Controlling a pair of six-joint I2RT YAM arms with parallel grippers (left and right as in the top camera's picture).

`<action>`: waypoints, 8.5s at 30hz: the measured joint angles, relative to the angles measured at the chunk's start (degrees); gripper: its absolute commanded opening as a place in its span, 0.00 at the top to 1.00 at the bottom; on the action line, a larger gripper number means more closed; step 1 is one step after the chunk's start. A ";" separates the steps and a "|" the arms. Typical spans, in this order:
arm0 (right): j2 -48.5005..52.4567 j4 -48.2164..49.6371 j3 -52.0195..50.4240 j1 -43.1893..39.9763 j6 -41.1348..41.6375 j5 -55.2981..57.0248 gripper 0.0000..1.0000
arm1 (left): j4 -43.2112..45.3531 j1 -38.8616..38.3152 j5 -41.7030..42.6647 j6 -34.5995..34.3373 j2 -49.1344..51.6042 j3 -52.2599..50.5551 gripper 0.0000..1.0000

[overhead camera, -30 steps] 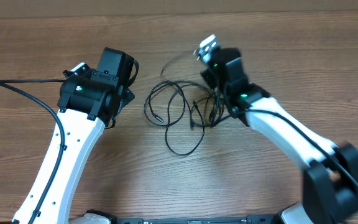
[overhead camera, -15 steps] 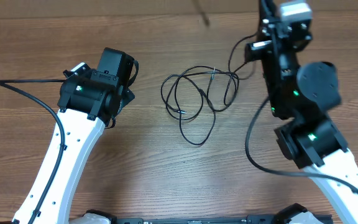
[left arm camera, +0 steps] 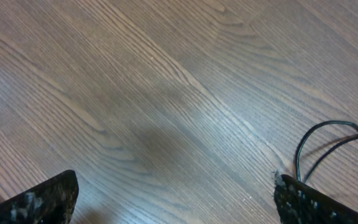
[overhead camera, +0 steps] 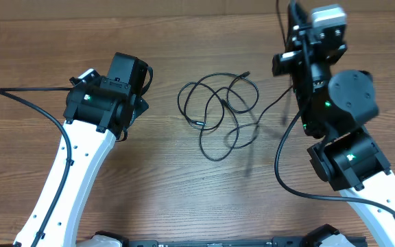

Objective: Untangle cables
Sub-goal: 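Lift the grasped cable and carry it up and off to the right, then release the cable at the far right table edge, then move the right gripper back down into the remaining cable pile, then grasp a second black cable with the right gripper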

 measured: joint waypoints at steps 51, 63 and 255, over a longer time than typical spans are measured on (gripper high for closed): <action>11.78 -1.22 0.28 -38.60 -21.09 13.97 0.96 | -0.02 0.00 -0.17 0.00 0.00 0.00 0.00; 19.02 -17.03 0.28 -69.85 25.59 -9.97 0.96 | -0.04 0.00 -0.20 0.00 0.00 0.00 0.00; 23.96 -48.33 15.89 13.09 14.10 -4.00 0.96 | -0.02 0.00 -0.20 0.00 0.00 0.00 0.00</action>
